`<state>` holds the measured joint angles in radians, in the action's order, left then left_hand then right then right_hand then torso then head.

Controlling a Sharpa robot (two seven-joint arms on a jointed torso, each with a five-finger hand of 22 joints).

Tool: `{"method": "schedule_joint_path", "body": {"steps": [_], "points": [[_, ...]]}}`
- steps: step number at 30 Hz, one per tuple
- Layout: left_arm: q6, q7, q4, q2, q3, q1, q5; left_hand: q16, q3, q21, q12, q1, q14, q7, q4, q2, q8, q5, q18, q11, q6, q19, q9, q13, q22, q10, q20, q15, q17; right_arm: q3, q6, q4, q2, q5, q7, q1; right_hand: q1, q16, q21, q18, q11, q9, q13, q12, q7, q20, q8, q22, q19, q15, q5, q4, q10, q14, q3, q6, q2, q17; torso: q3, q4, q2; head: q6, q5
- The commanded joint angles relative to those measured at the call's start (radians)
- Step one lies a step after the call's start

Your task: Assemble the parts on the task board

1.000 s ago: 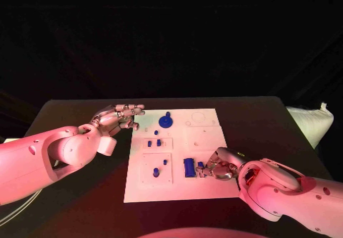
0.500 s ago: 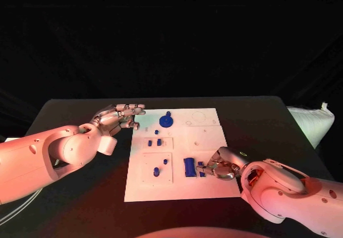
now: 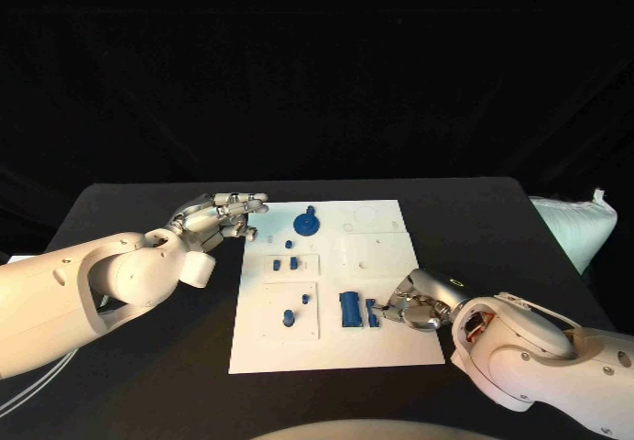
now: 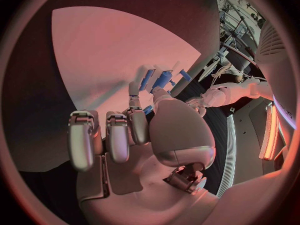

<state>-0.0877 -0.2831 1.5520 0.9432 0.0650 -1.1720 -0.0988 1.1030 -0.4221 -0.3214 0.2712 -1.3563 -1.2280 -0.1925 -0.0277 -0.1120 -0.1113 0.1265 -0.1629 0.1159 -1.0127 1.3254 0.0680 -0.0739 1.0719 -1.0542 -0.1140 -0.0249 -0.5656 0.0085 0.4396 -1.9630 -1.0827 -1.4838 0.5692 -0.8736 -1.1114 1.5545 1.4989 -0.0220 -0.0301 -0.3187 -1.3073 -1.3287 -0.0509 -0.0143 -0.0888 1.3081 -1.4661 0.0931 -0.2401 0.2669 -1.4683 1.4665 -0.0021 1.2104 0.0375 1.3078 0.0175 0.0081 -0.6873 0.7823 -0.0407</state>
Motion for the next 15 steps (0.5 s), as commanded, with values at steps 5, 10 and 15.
{"method": "schedule_joint_path", "body": {"steps": [5,10,15], "points": [[0.0,-0.035,-0.013,-0.017,-0.001,0.007,-0.007,0.0,0.005,0.006,0.006,0.009,0.006,0.001,-0.004,0.008,-0.005,0.0,-0.016,0.0,0.009,-0.006,-0.001,0.001,-0.002,0.009,-0.003,0.0,0.004,0.003,0.154,0.053,-0.013,0.397,-0.306,-0.063,-0.122,-0.095,-0.139,-0.033,0.039,0.034,-0.056,0.253,-0.041,-0.024,0.022,0.104,-0.016,-0.03,-0.012,-0.034,0.028,0.067,-0.034,-0.107,0.005,0.1,0.004,0.0022,0.012,-0.009,-0.008],[-0.039,-0.069,-0.05,-0.048,-0.001,0.017,-0.041,-0.008,0.012,0.01,0.016,0.018,0.019,0.004,0.0,0.008,-0.01,-0.002,-0.016,-0.002,0.006,-0.012,0.0,0.0,-0.004,0.006,-0.004,-0.001,0.026,0.003,0.163,0.16,0.008,0.754,-0.543,-0.131,-0.225,-0.309,-0.406,-0.089,0.057,0.064,0.136,0.634,-0.063,-0.038,0.023,-0.091,0.095,-0.044,-0.003,-0.078,0.175,-0.008,-0.027,-0.164,-0.019,-0.151,0.0104,0.0039,0.036,-0.019,-0.014],[-0.081,-0.106,-0.113,-0.096,-0.001,0.025,-0.076,-0.069,0.03,0.048,0.036,0.026,0.102,0.011,0.004,0.01,-0.02,-0.014,-0.017,-0.005,-0.004,-0.067,0.001,-0.001,-0.026,-0.002,-0.007,0.0,0.094,0.003,0.113,0.318,0.079,1.04,-0.723,-0.181,-0.326,-0.825,-0.919,-0.16,0.08,0.092,0.41,0.98,-0.086,-0.06,0.023,-0.473,0.28,-0.065,0.044,-0.11,0.311,-0.166,-0.007,-0.183,-0.038,-0.621,0.0165,-0.0003,0.066,-0.034,-0.016]]}}
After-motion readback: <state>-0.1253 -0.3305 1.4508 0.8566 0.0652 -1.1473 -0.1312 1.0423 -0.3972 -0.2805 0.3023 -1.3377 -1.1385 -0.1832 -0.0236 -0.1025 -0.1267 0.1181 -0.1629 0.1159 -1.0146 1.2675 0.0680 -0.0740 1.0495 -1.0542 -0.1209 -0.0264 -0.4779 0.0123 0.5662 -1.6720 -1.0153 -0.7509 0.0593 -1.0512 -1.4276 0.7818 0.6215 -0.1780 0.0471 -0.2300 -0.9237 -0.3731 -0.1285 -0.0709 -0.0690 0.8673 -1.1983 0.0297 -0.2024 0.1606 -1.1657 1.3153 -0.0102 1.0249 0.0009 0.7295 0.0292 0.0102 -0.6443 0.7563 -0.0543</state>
